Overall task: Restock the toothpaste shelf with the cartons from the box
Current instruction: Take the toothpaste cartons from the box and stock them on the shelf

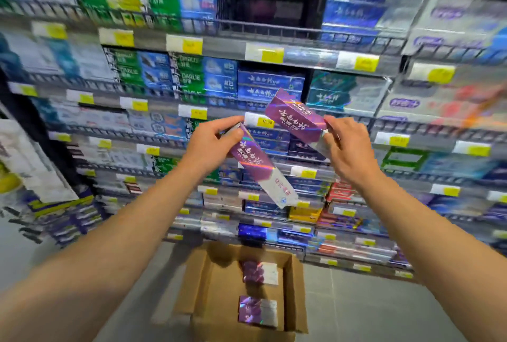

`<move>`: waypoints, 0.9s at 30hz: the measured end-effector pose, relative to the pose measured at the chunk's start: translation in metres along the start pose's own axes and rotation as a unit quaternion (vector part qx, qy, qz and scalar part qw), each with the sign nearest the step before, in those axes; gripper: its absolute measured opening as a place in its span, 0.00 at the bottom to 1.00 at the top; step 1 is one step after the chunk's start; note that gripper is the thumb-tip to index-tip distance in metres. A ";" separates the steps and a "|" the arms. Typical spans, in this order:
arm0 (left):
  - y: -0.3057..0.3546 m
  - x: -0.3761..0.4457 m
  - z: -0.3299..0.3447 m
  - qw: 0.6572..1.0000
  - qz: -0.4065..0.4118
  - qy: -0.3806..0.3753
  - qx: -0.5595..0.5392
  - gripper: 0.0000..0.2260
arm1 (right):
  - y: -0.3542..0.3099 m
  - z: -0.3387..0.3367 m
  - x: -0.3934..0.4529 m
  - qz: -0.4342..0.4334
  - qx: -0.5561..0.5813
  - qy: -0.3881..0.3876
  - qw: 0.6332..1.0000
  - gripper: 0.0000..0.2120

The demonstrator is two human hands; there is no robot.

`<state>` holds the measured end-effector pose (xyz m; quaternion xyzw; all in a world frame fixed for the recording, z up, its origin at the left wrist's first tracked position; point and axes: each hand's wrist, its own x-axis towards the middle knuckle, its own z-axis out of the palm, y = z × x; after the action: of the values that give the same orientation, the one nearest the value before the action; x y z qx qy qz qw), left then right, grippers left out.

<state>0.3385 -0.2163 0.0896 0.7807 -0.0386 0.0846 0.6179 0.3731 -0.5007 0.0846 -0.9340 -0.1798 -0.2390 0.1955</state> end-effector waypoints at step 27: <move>0.063 0.207 -0.109 0.983 0.058 0.055 -0.167 0.12 | -0.068 -0.020 0.300 -0.024 -0.144 0.036 0.989 0.23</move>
<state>0.5220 -0.1155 0.2115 0.6568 -0.0631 0.1555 0.7352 0.5825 -0.3791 0.2745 -0.9386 -0.1591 -0.3003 0.0593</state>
